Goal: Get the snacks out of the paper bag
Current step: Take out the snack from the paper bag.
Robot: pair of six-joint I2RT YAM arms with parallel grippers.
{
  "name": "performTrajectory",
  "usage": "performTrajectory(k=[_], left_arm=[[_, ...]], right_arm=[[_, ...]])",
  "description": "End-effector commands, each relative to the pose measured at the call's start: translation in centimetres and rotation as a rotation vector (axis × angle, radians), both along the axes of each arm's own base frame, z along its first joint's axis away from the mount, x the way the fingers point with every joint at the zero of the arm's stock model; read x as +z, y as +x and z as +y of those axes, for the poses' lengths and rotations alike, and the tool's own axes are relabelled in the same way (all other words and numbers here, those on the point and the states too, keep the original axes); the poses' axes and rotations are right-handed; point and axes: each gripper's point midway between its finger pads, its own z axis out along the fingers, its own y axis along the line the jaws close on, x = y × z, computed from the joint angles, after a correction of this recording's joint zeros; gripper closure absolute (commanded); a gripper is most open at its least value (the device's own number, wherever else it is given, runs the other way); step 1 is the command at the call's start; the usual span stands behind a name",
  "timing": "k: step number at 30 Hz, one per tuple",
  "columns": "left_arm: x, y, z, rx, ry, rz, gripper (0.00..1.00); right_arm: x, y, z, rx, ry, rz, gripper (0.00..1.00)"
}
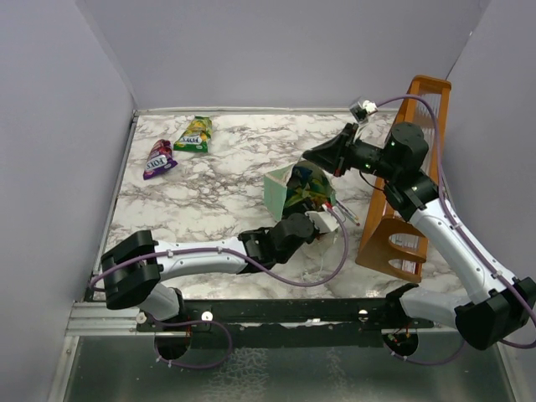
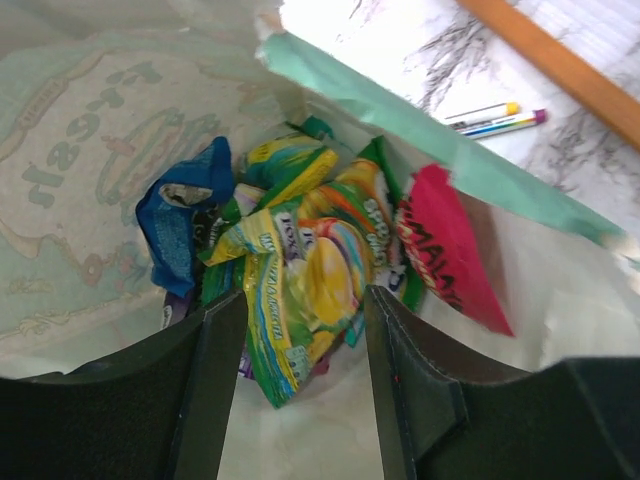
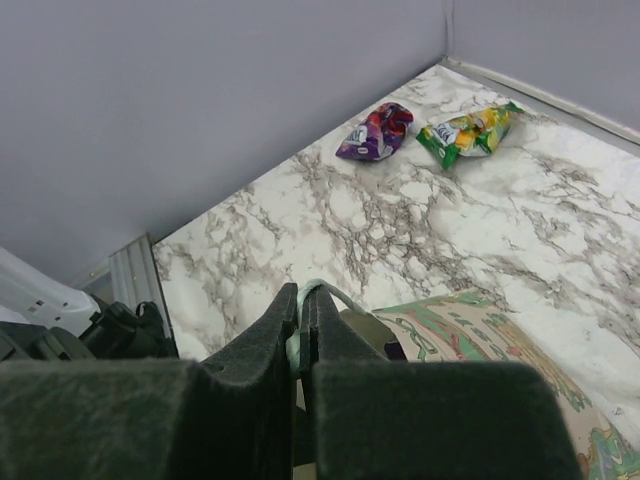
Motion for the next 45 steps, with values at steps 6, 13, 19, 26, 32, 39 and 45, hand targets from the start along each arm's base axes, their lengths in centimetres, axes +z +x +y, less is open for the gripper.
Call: performTrajectory(k=[6, 13, 19, 26, 32, 39, 45], left_arm=[[0.0, 2.2, 1.6, 0.069, -0.058, -0.008, 0.51], [-1.3, 1.4, 2.0, -0.047, -0.106, 0.104, 0.41], [-3.2, 1.3, 1.3, -0.061, -0.069, 0.136, 0.33], [-4.8, 2.3, 0.7, -0.046, -0.055, 0.132, 0.29], [-4.4, 4.2, 0.5, -0.021, -0.049, 0.105, 0.47], [-1.4, 3.3, 0.6, -0.054, -0.092, 0.115, 0.77], [2.0, 2.4, 1.5, -0.079, -0.156, 0.092, 1.0]], right_arm=[[5.3, -1.9, -1.0, -0.011, 0.085, -0.158, 0.99], [5.1, -1.9, -1.0, -0.005, 0.075, -0.183, 0.99], [5.1, -2.0, -0.8, 0.011, 0.079, -0.19, 0.99], [5.3, -2.1, -0.9, 0.003, 0.079, -0.192, 0.99], [5.1, -1.9, -1.1, -0.013, 0.078, -0.192, 0.99], [4.4, -1.0, -1.7, -0.075, 0.049, -0.195, 0.99], [3.2, 0.5, -2.0, -0.13, 0.017, -0.185, 0.99]])
